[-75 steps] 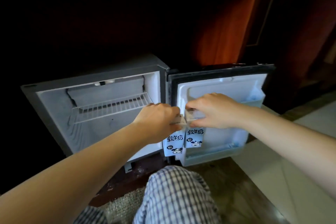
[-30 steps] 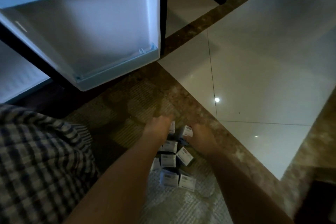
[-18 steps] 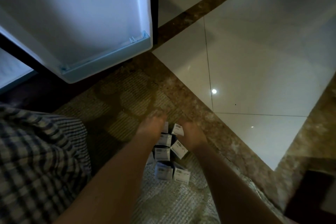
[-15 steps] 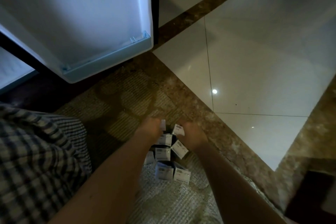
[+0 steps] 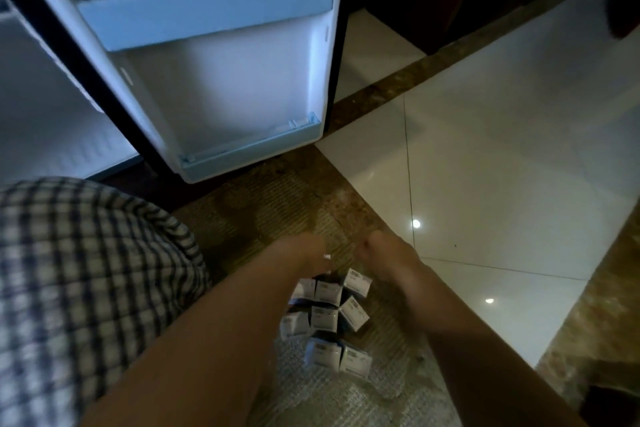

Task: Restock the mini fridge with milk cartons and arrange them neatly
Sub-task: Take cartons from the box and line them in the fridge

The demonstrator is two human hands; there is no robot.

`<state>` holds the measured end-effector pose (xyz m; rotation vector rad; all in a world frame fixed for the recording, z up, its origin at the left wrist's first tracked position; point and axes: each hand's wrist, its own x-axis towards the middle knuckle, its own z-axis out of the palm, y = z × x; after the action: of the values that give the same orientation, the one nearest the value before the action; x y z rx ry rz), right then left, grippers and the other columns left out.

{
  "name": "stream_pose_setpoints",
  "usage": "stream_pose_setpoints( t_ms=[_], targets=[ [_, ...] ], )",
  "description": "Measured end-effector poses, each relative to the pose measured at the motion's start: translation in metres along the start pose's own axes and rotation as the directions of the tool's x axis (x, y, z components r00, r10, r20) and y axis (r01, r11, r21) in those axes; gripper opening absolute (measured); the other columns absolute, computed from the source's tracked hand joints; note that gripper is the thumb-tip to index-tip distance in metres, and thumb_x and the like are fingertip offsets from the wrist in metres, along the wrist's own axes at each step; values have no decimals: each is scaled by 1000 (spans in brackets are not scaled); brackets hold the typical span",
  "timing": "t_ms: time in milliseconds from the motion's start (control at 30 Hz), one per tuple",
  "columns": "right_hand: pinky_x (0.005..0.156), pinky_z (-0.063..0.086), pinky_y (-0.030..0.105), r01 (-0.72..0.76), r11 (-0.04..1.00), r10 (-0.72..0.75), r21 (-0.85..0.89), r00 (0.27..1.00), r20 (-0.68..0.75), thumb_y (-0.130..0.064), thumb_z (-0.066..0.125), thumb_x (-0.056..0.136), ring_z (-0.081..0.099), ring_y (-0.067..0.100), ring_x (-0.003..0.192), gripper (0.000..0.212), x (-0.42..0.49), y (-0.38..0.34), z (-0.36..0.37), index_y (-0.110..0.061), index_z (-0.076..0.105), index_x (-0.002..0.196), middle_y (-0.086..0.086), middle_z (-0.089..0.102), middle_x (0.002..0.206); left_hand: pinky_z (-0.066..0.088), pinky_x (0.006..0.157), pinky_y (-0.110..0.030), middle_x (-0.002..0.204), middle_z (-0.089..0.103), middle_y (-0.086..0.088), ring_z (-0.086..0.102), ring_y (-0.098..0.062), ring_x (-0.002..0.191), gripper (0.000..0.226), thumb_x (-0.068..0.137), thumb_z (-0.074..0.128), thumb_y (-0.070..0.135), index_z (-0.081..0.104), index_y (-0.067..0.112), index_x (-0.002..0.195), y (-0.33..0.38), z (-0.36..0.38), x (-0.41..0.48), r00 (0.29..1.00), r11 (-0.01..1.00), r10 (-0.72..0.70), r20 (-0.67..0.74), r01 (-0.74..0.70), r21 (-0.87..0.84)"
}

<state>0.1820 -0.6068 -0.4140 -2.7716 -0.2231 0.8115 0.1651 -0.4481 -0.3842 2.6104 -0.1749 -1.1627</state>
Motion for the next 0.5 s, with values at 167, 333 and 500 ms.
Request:
stream_pose_setpoints(
  t_ms=[167, 333, 500],
  targets=[
    [70, 47, 30, 101, 993, -104, -64, 993, -46, -32, 48, 95, 61, 20, 83, 23, -13, -42, -51, -16, 63, 103, 4, 64, 97, 43, 85, -32, 123, 57, -6, 55, -21, 105, 38, 97, 44, 35, 52, 12, 126, -1, -76, -55, 990, 964, 97, -106, -67, 258],
    [73, 48, 33, 238, 963, -249, -127, 965, -85, -39, 48, 95, 61, 21, 88, 25, -27, -108, -102, -19, 60, 105, 1, 63, 96, 41, 92, -37, 129, 52, -12, 51, -29, 116, 45, 99, 36, 41, 47, 10, 129, -30, -132, -126, 966, 930, 76, -247, 21, 366],
    [72, 43, 33, 395, 885, -425, -246, 901, -84, -35, 48, 95, 58, 25, 92, 25, -47, -192, -140, -13, 59, 97, 6, 59, 97, 37, 98, -35, 138, 46, -10, 46, -28, 124, 46, 100, 34, 40, 44, 9, 133, -70, -163, -199, 936, 936, -35, -351, 154, 318]
  ],
)
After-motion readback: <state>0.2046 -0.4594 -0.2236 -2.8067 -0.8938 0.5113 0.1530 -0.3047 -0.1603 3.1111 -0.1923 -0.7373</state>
